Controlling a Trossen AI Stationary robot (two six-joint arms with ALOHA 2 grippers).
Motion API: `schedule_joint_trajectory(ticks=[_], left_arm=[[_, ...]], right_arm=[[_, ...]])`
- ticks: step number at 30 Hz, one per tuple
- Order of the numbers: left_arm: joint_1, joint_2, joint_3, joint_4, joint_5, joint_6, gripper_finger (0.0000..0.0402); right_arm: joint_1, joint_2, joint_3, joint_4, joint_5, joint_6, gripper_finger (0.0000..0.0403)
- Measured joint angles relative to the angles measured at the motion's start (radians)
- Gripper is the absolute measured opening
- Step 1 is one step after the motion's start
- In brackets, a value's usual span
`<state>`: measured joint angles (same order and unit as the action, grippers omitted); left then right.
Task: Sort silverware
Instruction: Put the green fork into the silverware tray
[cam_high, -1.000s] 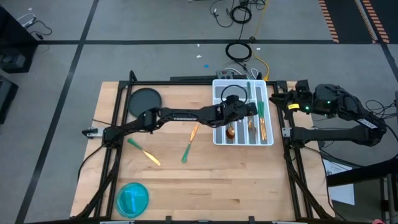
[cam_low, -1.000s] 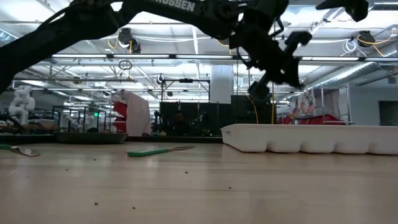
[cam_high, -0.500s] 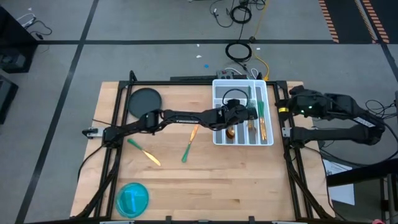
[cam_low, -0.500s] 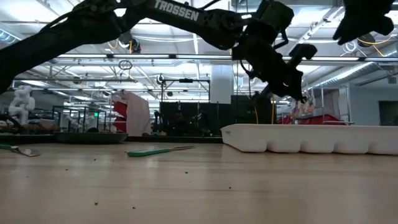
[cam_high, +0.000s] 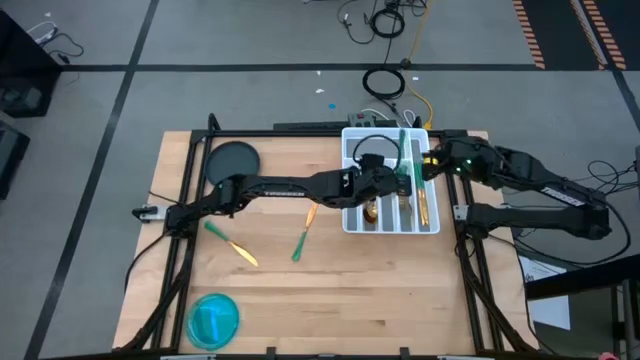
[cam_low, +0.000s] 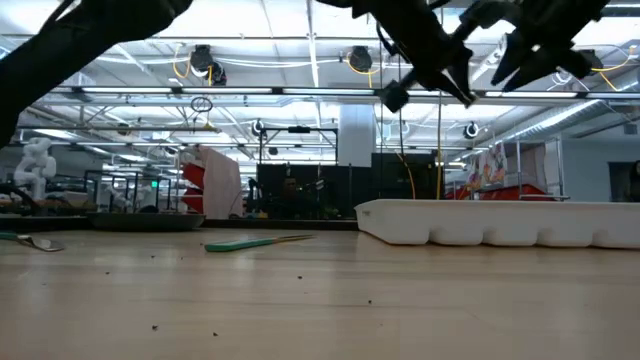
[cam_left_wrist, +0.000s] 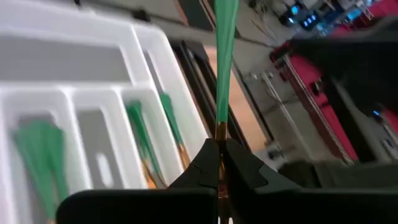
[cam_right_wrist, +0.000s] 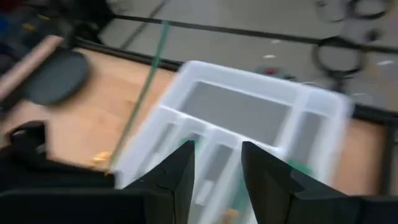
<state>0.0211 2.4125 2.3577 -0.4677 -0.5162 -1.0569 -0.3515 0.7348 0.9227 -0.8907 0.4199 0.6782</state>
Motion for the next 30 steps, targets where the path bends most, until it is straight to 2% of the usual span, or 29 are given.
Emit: schedule_joint_trajectory(ticks=[3,7,18,26,30], left_arm=[[0.006,-0.012,0.0,-0.038,-0.035,0.019,0.0009],[0.006,-0.01,-0.002,-0.05,-0.011,0.025,0.0009],[-0.012,-0.022,-0.002,-0.056,-0.016,0.049,0.0009],[-0.014,-0.022,-0.002,-0.039,-0.004,0.079,0.0003],[-0.013,-0.022,-0.002,-0.045,0.011,0.121,0.0004]], right_arm=[[-0.032,0.028,-0.028,0.121,-0.097,0.0,0.0126],[-0.071,0.059,-0.029,0.209,-0.131,-0.024,0.0126],[-0.178,0.161,-0.03,0.329,-0.32,-0.073,0.0126],[-0.215,0.199,-0.029,0.342,-0.403,-0.142,0.0126],[-0.223,0.17,-0.029,0.306,-0.397,-0.215,0.0126]])
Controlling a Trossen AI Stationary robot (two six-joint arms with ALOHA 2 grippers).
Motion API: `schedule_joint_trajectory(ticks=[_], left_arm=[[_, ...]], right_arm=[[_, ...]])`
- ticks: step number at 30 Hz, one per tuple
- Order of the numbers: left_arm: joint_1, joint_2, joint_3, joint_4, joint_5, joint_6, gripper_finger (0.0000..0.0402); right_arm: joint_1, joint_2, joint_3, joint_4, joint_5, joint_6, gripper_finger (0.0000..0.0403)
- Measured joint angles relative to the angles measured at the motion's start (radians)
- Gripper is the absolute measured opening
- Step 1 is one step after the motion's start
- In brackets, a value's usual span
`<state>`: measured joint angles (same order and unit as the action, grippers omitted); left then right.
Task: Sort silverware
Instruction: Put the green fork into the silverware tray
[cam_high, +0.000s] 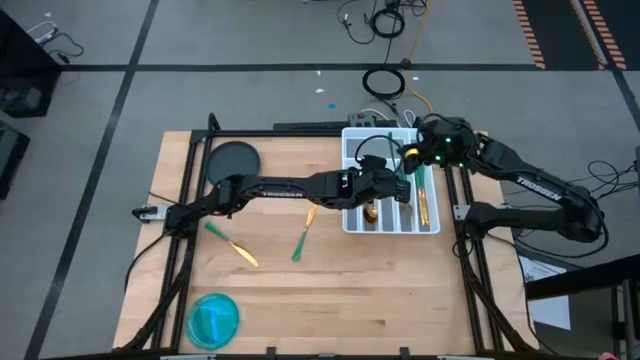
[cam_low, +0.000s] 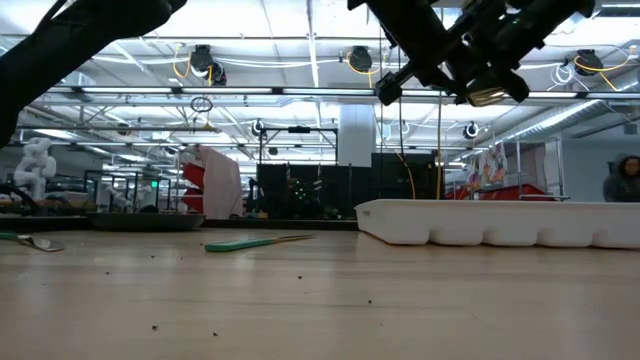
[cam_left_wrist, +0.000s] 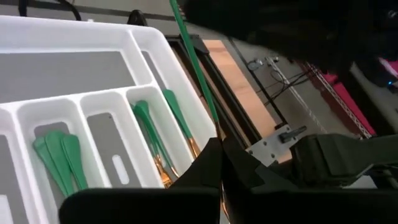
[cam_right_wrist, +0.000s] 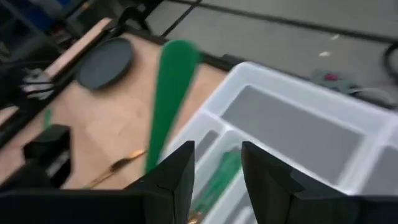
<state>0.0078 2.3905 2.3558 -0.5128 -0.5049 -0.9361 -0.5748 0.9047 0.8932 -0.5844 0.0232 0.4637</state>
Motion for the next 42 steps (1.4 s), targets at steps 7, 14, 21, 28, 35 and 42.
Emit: schedule_joint_trajectory(ticks=[7,14,21,28,35,42], left_arm=[[0.0,-0.028,0.0,0.011,0.029,0.057,0.0001],[-0.008,-0.047,0.0,0.084,0.078,0.063,0.0001],[-0.026,-0.06,0.0,0.125,0.098,0.063,0.0001],[-0.033,-0.06,0.0,0.191,0.108,0.106,0.0001],[-0.033,-0.06,0.0,0.201,0.108,0.107,0.0001],[-0.028,-0.057,0.0,0.201,0.097,0.139,0.0001]], right_arm=[[-0.109,-0.173,0.0,-0.096,-0.122,-0.125,0.0126],[-0.181,-0.227,0.001,-0.091,-0.459,-0.168,0.0171],[-0.199,-0.221,0.0,-0.072,-0.6,-0.198,0.0235],[-0.198,-0.178,0.0,0.035,-0.667,-0.189,0.0233],[-0.198,-0.136,0.0,0.042,-0.685,-0.199,0.0204],[-0.196,-0.135,0.002,0.063,-0.699,-0.253,0.0024]])
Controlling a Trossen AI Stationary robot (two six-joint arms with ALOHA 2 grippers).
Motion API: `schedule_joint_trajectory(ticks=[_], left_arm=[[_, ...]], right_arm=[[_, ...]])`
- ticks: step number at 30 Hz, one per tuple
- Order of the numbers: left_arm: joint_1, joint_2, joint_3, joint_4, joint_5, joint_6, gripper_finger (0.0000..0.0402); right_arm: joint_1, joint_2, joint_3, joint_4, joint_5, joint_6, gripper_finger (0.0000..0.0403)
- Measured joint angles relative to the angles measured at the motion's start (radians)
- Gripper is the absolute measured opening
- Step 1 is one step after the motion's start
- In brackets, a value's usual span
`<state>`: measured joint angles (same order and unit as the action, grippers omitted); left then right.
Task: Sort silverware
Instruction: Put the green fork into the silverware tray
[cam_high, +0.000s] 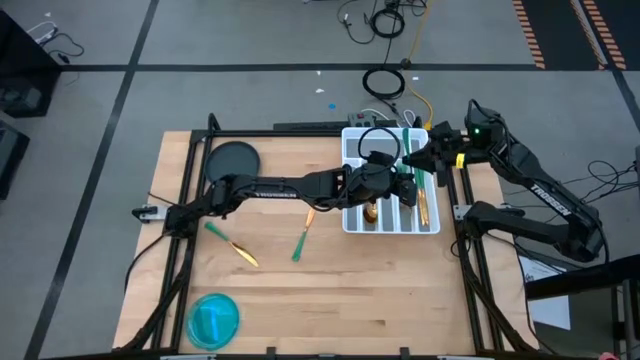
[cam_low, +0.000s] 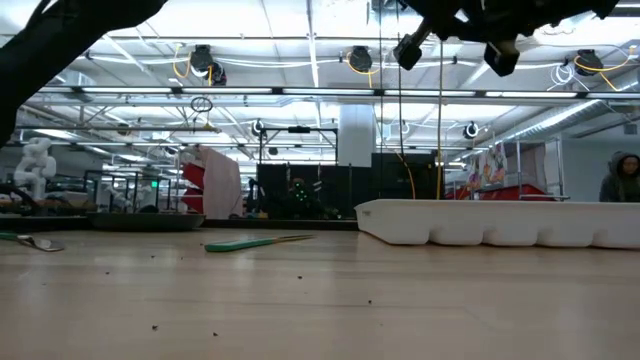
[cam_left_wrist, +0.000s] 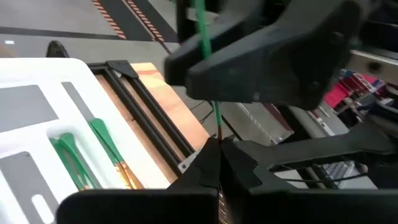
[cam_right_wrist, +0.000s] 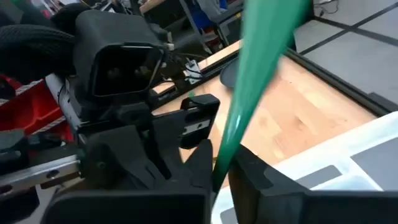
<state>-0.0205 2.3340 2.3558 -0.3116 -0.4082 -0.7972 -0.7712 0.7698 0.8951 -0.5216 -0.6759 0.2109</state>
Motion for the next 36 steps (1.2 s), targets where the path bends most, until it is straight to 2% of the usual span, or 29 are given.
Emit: schedule_joint_trajectory(ticks=[4,9,11,13,16,21,26,29,31,36], left_arm=[[0.009,0.002,-0.001,0.007,-0.002,0.002,0.0001],[0.025,0.003,-0.002,0.003,0.006,0.028,0.0004],[0.029,0.003,-0.002,-0.004,0.026,0.078,0.0014],[0.029,-0.003,-0.002,-0.032,0.073,0.099,0.0033],[0.023,-0.015,0.003,-0.082,0.133,0.134,0.0067],[0.04,-0.013,0.0,-0.18,0.165,0.181,0.0118],[0.02,-0.058,0.0,-0.338,0.165,0.23,0.0135],[-0.006,-0.125,0.0,-0.423,0.091,0.326,0.0136],[-0.035,-0.181,0.0,-0.483,0.016,0.389,0.0136],[-0.088,-0.321,0.0,-0.637,-0.174,0.42,0.0136]], right_arm=[[0.0,0.003,0.0,0.004,0.019,-0.001,0.0006],[0.001,0.003,0.001,-0.003,0.153,0.045,0.0003],[0.002,0.003,0.001,-0.016,0.197,0.045,0.0003],[-0.003,0.003,0.0,-0.064,0.317,0.032,0.0001],[-0.005,0.012,-0.003,-0.134,0.408,0.022,0.0002],[-0.01,0.016,-0.002,-0.176,0.391,0.026,0.0002],[-0.033,0.021,-0.015,-0.182,0.363,0.094,0.0001],[-0.066,0.014,-0.08,-0.156,0.345,0.151,0.0001],[-0.094,0.003,-0.16,-0.082,0.261,0.185,0.0001],[-0.152,-0.027,-0.36,0.137,0.168,0.322,0.0001]])
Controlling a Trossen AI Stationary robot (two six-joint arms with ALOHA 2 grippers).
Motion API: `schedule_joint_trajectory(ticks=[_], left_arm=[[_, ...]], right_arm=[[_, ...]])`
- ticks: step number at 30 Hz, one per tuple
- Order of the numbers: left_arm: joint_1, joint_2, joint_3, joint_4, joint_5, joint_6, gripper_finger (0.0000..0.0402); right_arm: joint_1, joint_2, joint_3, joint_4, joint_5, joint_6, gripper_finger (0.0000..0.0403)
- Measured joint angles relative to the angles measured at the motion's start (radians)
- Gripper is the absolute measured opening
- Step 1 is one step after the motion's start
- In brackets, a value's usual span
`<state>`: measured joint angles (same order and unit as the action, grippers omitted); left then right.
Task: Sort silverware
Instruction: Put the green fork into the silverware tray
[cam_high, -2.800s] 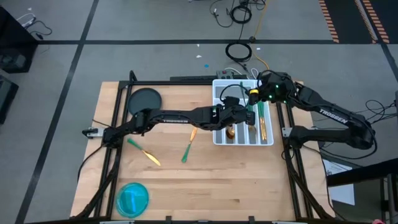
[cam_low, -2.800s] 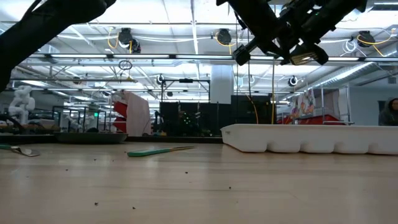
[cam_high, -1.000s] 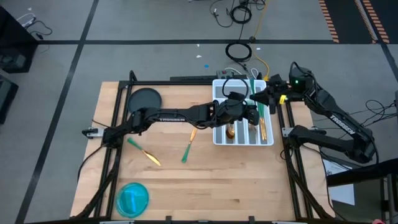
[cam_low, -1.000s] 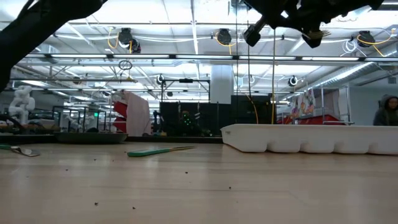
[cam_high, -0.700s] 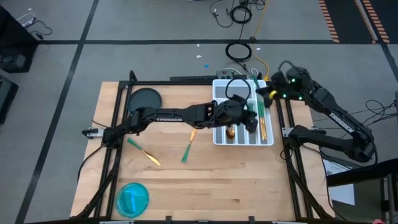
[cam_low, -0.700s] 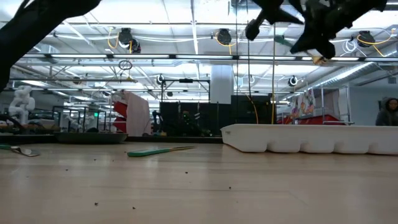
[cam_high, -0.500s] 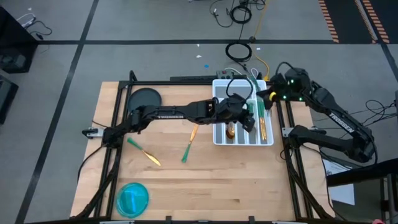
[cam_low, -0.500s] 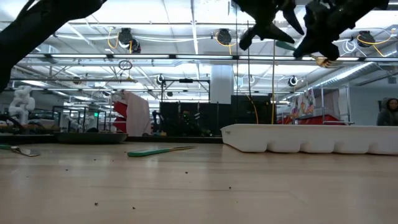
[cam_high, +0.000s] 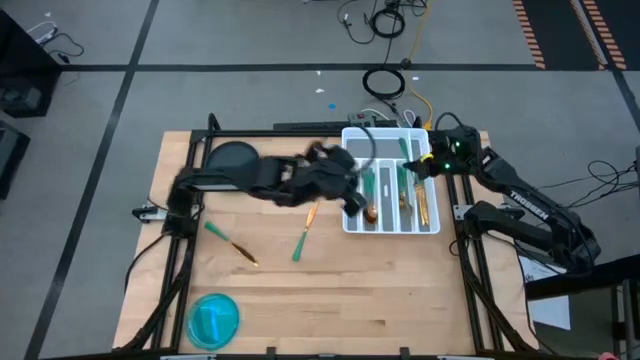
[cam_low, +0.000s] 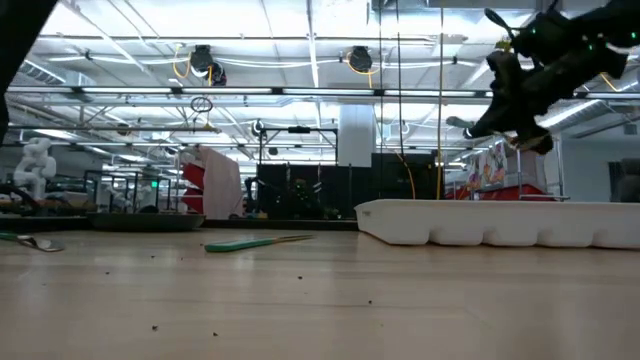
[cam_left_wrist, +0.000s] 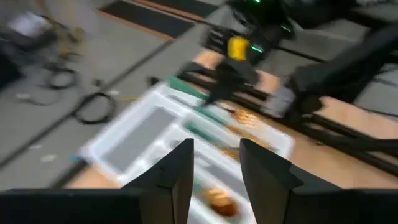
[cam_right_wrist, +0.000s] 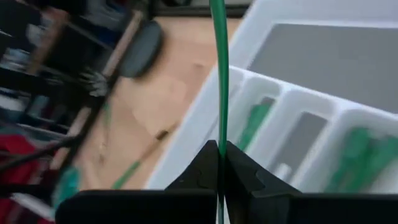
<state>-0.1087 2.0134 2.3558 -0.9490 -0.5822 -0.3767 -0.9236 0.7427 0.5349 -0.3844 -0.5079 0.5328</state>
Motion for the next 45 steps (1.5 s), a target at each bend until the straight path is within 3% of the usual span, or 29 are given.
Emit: schedule_joint_trajectory(ticks=[4,12,18,20,24,26,29,33,42,45], left_arm=[[-0.017,-0.081,0.0,-0.062,-0.081,0.038,0.0136],[-0.052,-0.149,-0.001,-0.04,-0.081,0.097,0.0136],[-0.085,-0.149,-0.002,0.144,-0.083,0.17,0.0136],[-0.089,-0.149,-0.002,0.318,-0.004,0.249,0.0136],[-0.049,-0.151,-0.001,0.613,0.336,0.383,0.0136],[-0.009,-0.16,0.0,0.59,0.402,0.375,0.0136],[0.041,-0.211,-0.006,0.423,0.482,0.356,0.0136],[0.098,-0.321,-0.001,0.374,0.643,0.357,0.0136],[0.233,-0.584,-0.045,0.427,0.674,0.433,0.0136],[0.274,-0.691,-0.054,0.491,0.756,0.423,0.0136]], right_arm=[[-0.018,-0.012,-0.097,0.199,-0.048,0.104,0.0001],[-0.019,-0.017,-0.258,0.395,-0.043,0.238,0.0],[-0.019,-0.017,-0.363,0.512,-0.04,0.289,0.0],[-0.018,-0.017,-0.371,0.528,-0.041,0.294,0.0],[-0.018,-0.023,-0.371,0.589,-0.049,0.324,0.0],[-0.018,-0.03,-0.371,0.637,-0.073,0.347,0.0],[-0.017,-0.045,-0.37,0.676,-0.1,0.368,0.0],[-0.017,-0.061,-0.37,0.675,-0.1,0.372,0.0],[-0.018,-0.064,-0.37,0.671,-0.095,0.371,0.0],[-0.018,-0.064,-0.37,0.672,-0.095,0.372,0.0]])
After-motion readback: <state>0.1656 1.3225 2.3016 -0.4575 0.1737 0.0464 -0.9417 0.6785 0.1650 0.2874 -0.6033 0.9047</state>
